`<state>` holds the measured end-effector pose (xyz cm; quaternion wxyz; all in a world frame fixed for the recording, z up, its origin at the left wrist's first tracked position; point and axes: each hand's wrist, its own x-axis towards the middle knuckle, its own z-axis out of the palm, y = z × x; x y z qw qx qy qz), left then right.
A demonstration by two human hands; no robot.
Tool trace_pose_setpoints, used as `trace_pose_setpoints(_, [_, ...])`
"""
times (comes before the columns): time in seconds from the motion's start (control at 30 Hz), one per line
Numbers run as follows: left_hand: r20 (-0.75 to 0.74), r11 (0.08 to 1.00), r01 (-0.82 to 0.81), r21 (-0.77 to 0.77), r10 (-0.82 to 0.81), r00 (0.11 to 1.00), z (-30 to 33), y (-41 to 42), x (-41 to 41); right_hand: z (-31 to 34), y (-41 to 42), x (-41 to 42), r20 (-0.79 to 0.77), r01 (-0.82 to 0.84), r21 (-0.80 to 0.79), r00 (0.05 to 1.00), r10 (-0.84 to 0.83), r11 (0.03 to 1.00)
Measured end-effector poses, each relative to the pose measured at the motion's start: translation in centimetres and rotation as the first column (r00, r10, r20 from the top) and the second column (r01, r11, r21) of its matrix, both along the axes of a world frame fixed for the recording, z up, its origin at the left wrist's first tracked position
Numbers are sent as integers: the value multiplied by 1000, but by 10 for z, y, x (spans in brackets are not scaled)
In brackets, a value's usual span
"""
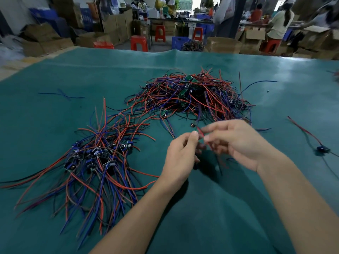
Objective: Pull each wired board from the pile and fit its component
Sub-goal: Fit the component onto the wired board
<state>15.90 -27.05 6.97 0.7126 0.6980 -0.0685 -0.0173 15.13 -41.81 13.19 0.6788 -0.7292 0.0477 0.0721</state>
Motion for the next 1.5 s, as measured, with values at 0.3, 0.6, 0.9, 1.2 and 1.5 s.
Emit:
trace_pose_setpoints(0.3, [20, 1000, -14, -1, 14, 1000, 0, 2, -3, -32, 2, -18, 131, 103, -164, 988, -82, 981])
trace_pose_setpoints(0.6, [105, 971, 203, 126, -216, 971, 0, 4, -9, -30, -1, -14, 93, 242, 141, 962, -256, 960])
trace_pose_setpoints(0.9, [69, 963, 179, 203, -196, 978, 0, 3, -9, -34, -6, -14, 266, 209, -82, 947, -181, 974])
trace_pose_setpoints(1.2, [34, 978, 166, 127, -171, 985, 2, 0, -7, -39, -25, -6, 364, 466, -127, 843, -396, 876])
trace_pose_setpoints(1.5, [71, 989, 91, 113, -99, 993, -1, 2, -7, -33, -58, -5, 249, 842, 225, 437, -864, 490])
